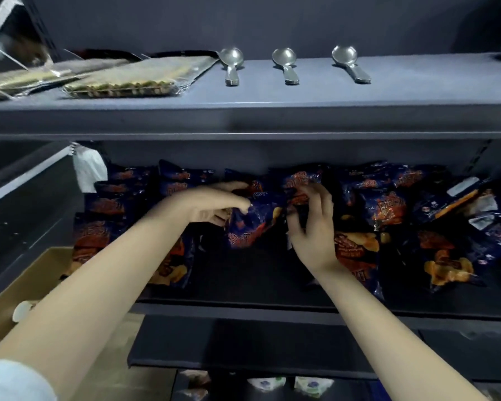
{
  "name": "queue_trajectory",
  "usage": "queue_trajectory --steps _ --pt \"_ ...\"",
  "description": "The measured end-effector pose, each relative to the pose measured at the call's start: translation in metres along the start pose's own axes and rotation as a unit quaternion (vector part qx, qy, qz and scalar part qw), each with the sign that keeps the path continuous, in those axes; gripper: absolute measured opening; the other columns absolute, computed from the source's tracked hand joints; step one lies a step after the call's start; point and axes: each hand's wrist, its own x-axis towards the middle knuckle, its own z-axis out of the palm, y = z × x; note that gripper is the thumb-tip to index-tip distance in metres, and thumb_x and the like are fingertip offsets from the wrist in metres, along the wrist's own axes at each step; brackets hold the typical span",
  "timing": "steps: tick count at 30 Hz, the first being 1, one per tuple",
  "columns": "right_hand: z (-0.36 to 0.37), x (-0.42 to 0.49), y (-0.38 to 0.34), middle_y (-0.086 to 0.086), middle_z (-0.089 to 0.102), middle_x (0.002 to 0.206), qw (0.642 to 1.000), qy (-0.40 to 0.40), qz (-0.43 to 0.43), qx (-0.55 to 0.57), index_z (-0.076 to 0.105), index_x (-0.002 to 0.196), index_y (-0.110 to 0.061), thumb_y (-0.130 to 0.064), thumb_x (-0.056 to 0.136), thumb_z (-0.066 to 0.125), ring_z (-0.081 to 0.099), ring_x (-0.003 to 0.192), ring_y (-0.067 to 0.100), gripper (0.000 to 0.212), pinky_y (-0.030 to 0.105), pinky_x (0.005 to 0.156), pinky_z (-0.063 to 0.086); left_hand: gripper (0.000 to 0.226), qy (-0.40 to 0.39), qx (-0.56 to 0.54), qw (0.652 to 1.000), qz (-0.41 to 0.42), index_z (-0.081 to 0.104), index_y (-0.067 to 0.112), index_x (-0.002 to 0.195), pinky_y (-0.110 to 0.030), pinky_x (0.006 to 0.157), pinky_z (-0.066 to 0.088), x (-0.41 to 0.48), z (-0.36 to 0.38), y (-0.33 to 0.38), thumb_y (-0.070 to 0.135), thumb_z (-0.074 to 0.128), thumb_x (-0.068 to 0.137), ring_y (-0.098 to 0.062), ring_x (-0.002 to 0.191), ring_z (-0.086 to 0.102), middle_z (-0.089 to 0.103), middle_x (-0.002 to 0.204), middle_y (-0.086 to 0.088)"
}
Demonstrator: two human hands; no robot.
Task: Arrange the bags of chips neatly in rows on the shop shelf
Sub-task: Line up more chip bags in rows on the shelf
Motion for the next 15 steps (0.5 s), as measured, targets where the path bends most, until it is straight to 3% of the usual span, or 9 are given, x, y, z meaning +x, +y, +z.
queue_trajectory --steps 2,5,7,9,10,12,14,15 --pt "0.000 0.010 -0.001 0.013 0.037 0.139 1.000 -0.027 0.006 -0.006 0.044 0.133 -0.008 -0.042 0.088 0.044 0.036 0.130 0.026 0.057 0.037 0.108 0.034 0.050 -0.056 -0.055 0.997 -0.012 0.055 0.020 0.113 -0.032 0.082 0.053 -0.002 -0.012 0.002 0.018 0.061 0.063 -0.021 0.091 0.064 0.066 0.110 -0.009" --pt "-0.006 0.020 -0.011 -0.001 0.033 0.147 0.982 -0.159 0.079 0.071 0.028 0.145 -0.024 -0.063 0.081 0.050 0.032 0.134 0.009 0.077 0.017 0.107 0.028 0.010 -0.090 -0.113 0.989 -0.029 0.057 0.008 0.079 -0.025 0.053 0.055 -0.006 -0.026 0.002 0.006 0.059 0.069 -0.017 0.056 0.065 0.068 0.066 -0.008" --pt "-0.008 0.023 -0.019 -0.013 0.037 0.142 0.930 -0.247 0.195 0.189 0.021 0.146 -0.035 -0.057 0.081 0.059 0.037 0.130 0.008 0.079 0.024 0.105 0.035 0.008 -0.100 -0.161 0.982 -0.025 0.059 0.007 0.065 -0.025 0.045 0.053 -0.007 -0.032 -0.003 0.003 0.064 0.060 -0.017 0.048 0.063 0.065 0.056 -0.009" --pt "-0.005 0.022 -0.020 -0.008 0.047 0.134 0.862 -0.286 0.274 0.317 0.034 0.139 -0.033 -0.040 0.084 0.063 0.049 0.121 0.015 0.064 0.027 0.087 0.050 0.007 -0.126 -0.193 0.973 -0.019 0.061 0.010 0.045 -0.024 0.044 0.052 -0.008 -0.033 -0.007 0.010 0.068 0.047 -0.017 0.046 0.063 0.064 0.054 -0.008" --pt "-0.002 0.020 -0.019 -0.001 0.054 0.128 0.838 -0.290 0.289 0.362 0.044 0.132 -0.031 -0.033 0.083 0.066 0.055 0.113 0.017 0.054 0.024 0.075 0.053 0.011 -0.138 -0.195 0.971 -0.016 0.061 0.012 0.041 -0.023 0.045 0.052 -0.007 -0.032 -0.008 0.011 0.067 0.050 -0.015 0.047 0.063 0.064 0.054 -0.007" --pt "0.006 0.014 -0.016 0.004 0.063 0.112 0.807 -0.274 0.311 0.421 0.056 0.118 -0.026 -0.023 0.079 0.071 0.061 0.101 0.018 0.041 0.027 0.070 0.054 0.030 -0.164 -0.184 0.969 -0.017 0.068 0.014 0.048 -0.023 0.056 0.054 0.000 -0.034 -0.014 0.024 0.056 0.074 -0.014 0.058 0.066 0.069 0.065 -0.005" --pt "0.012 0.010 -0.017 0.002 0.065 0.102 0.786 -0.243 0.339 0.457 0.059 0.111 -0.022 -0.018 0.077 0.068 0.062 0.095 0.018 0.036 0.033 0.075 0.054 0.050 -0.188 -0.164 0.968 -0.016 0.074 0.018 0.087 -0.033 0.080 0.053 0.009 -0.038 -0.022 0.040 0.030 0.094 -0.020 0.090 0.067 0.071 0.098 -0.009" --pt "0.014 0.008 -0.015 0.002 0.065 0.101 0.773 -0.217 0.357 0.477 0.059 0.110 -0.020 -0.014 0.079 0.068 0.062 0.096 0.019 0.033 0.035 0.074 0.054 0.053 -0.186 -0.162 0.969 -0.013 0.066 0.018 0.109 -0.039 0.089 0.048 0.012 -0.040 -0.023 0.047 0.024 0.095 -0.026 0.103 0.062 0.066 0.112 -0.012"
